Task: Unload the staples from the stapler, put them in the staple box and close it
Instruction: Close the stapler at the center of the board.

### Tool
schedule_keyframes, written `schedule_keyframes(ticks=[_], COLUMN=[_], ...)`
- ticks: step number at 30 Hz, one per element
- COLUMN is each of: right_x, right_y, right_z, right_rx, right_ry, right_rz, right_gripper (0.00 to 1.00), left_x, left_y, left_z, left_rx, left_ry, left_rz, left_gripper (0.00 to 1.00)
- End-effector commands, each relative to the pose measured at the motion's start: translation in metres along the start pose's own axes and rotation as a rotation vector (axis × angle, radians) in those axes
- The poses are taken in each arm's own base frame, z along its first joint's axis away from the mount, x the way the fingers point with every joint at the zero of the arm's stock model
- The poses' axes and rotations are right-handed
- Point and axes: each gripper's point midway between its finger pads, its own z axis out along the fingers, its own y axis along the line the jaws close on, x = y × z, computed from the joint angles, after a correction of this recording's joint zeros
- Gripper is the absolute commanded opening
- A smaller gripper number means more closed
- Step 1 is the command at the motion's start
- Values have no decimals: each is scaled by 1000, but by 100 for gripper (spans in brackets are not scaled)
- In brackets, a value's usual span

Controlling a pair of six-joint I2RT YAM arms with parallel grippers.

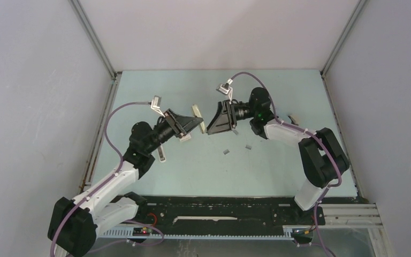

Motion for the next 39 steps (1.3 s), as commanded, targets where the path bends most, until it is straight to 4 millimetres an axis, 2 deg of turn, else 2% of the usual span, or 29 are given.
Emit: schedule_keyframes(ticks=[1,8,12,22,25,27,29,31,35,37,39], right_x=[-10,-14,-17,-21,-23,-22,-21,-20,-17,-17,-15], right_y=[26,31,30,29,28,27,27,25,16,11,5], right_z=[5,13,16,21,22,22,22,21,18,15,12], right_rx=[-77,-96,-96,-98,-98,-98,-99,-97,-79,-67,-52], right_ry=[-13,-17,-25,-36,-38,-35,-30,-26,-14,-15,-13], right_rz=[-40,-27,-10,28,37,40,40,35,29,23,23], right_gripper=[72,67,62,56,43,29,17,11,7,7,6], left_x=[-9,-8,-6,-3,-2,-2,-3,-4,-12,-20,-29], left_y=[-19,-21,-22,-20,-19,-20,-20,-19,-12,-3,6], left_z=[-3,-2,-1,2,2,2,2,1,-8,-17,-32], left_rx=[81,92,99,108,106,108,108,97,27,-36,-105], left_ry=[-54,-55,-51,-38,-35,-35,-39,-39,-54,-77,-110], left_rz=[-23,-32,-36,-40,-38,-36,-33,-22,30,68,106], left_gripper=[9,9,9,9,10,11,19,35,66,78,86])
